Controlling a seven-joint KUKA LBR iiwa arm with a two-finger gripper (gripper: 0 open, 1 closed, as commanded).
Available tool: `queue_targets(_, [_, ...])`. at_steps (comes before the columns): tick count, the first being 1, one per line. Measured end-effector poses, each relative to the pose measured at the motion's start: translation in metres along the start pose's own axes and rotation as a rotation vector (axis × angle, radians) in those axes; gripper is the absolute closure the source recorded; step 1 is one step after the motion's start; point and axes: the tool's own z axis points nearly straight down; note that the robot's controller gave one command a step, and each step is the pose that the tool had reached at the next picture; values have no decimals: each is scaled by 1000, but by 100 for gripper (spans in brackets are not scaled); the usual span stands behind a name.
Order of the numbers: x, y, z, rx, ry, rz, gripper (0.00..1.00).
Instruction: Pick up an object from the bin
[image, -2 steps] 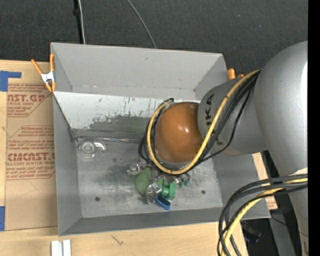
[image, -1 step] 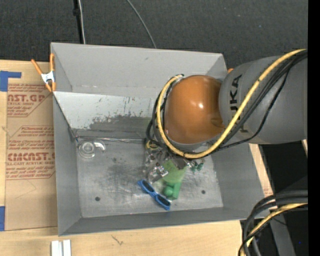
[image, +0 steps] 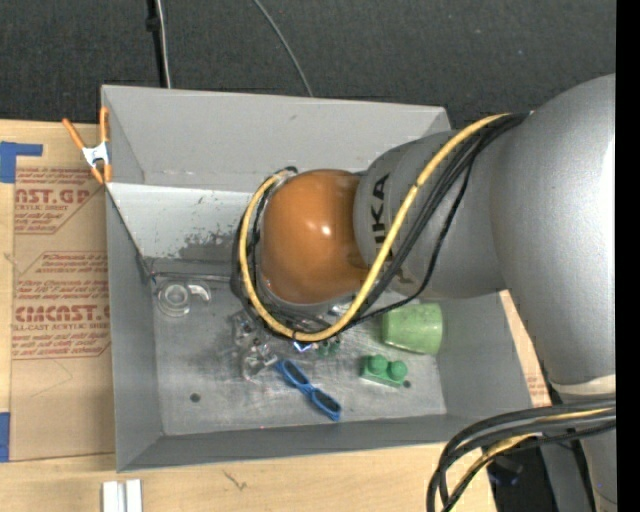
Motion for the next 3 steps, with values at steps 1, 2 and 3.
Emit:
queue_targets(1, [40,5,17,3,3,-289,100])
queue_targets(2, [39,5,16,2,1,-288,0])
queue_targets(3, [30,24,54,7,-5,-683,0])
